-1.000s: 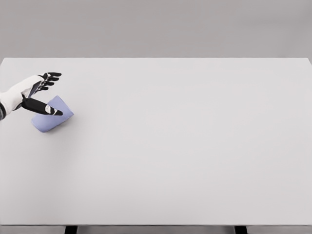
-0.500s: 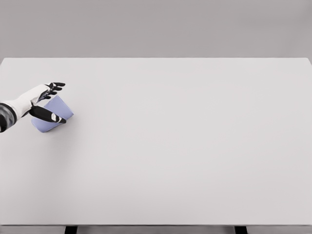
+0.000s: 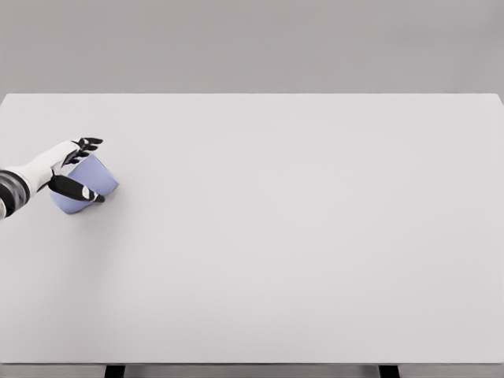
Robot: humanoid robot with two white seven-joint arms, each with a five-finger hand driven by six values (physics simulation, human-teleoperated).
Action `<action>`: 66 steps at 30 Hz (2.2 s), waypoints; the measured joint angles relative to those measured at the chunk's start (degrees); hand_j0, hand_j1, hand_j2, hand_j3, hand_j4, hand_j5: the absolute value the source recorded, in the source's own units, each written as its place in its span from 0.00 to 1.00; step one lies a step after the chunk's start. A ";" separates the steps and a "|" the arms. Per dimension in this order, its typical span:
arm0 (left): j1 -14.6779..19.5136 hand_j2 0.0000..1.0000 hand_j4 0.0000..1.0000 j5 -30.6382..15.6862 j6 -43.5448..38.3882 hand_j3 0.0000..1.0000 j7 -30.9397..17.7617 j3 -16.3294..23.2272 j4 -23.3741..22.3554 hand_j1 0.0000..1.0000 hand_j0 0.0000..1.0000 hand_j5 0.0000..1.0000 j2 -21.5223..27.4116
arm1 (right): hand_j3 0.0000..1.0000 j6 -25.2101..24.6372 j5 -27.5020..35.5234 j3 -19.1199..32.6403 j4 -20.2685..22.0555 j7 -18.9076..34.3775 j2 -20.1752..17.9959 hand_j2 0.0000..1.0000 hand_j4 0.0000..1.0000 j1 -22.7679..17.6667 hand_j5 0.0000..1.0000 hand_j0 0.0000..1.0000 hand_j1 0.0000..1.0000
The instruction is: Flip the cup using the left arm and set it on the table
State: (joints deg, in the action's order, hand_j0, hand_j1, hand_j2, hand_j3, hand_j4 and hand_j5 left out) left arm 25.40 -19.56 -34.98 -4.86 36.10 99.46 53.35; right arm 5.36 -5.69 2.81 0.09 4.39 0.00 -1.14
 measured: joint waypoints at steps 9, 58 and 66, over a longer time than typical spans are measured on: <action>-0.35 0.98 0.98 1.24 0.02 0.98 0.07 0.46 -0.81 0.98 0.98 0.98 -0.88 | 1.00 0.00 -0.02 0.00 0.00 0.00 0.00 1.00 1.00 0.00 1.00 1.00 1.00; 6.24 0.48 0.48 -20.00 48.08 0.48 -13.15 0.39 -28.10 0.48 0.48 0.48 -13.97 | 1.00 0.00 -0.02 0.00 0.00 0.00 0.00 1.00 1.00 0.00 1.00 1.00 1.00; 7.21 0.48 0.48 -19.78 53.68 0.48 -26.91 -4.29 -41.29 0.48 0.48 0.48 -26.43 | 1.00 0.00 -0.03 0.00 0.00 0.00 0.00 1.00 1.00 0.00 1.00 1.00 1.00</action>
State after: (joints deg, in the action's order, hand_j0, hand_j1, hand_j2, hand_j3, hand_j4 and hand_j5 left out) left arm 32.61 -39.34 18.70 -31.77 31.81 58.17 26.92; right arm 5.36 -5.72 2.81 0.09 4.39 0.00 -1.14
